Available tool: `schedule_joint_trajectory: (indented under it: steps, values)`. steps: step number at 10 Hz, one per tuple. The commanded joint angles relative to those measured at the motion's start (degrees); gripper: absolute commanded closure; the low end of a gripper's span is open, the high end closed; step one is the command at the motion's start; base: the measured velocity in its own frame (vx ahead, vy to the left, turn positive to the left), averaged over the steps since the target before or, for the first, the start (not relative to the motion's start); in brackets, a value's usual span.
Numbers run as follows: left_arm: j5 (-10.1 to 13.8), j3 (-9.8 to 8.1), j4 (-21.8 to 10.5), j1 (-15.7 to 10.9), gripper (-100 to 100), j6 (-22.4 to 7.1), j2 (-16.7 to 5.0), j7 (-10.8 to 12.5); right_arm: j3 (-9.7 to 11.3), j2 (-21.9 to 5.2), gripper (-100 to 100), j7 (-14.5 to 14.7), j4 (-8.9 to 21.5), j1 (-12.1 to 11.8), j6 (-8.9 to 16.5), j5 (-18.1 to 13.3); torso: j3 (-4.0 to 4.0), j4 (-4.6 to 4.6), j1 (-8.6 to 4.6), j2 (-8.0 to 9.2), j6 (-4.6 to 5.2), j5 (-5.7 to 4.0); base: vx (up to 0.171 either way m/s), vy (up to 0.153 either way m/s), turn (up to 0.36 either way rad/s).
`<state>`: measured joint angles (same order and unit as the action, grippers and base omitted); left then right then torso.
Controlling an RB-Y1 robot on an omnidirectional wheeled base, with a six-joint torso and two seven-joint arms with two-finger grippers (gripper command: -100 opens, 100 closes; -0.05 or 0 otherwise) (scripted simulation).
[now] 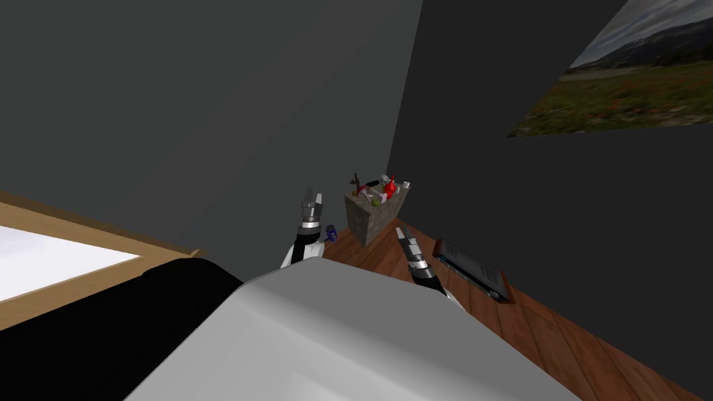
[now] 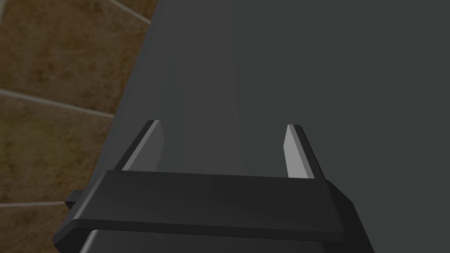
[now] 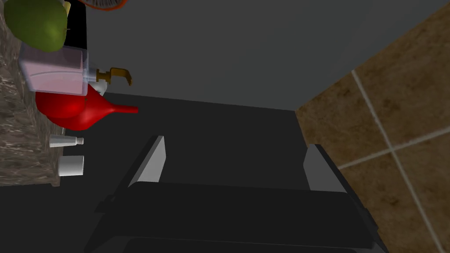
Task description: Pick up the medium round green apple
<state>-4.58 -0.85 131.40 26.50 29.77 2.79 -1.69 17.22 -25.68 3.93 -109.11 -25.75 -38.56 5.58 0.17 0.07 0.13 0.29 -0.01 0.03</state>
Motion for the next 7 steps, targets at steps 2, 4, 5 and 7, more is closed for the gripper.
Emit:
schedule_joint_trajectory:
  steps: [2,4,5,7]
  values:
    - [0.0,0.00,0.0,0.0,0,0.0,0.0,0.0,3.3,-3.7,-100,3.0,4.0,0.1,-1.1,-0.1,0.04,0.01,0.08,0.07,0.00,0.02,-0.095,0.060,0.098]
    - [0.0,0.00,0.0,0.0,0,0.0,0.0,0.0,5.4,-6.4,-100,4.7,7.1,0.6,-1.8,-0.1,0.02,0.01,0.06,0.04,0.01,0.02,-0.069,0.056,0.073]
    - [0.0,0.00,0.0,0.0,0,0.0,0.0,0.0,7.5,-8.6,-100,6.6,10.0,1.1,-2.4,0.0,-0.02,0.00,0.02,-0.05,0.02,0.02,-0.070,0.079,0.147]
    - [0.0,0.00,0.0,0.0,0,0.0,0.0,0.0,9.7,-11.4,-100,8.5,12.8,1.6,-2.9,0.1,-0.05,-0.01,0.06,-0.10,0.02,0.02,-0.045,0.064,0.079]
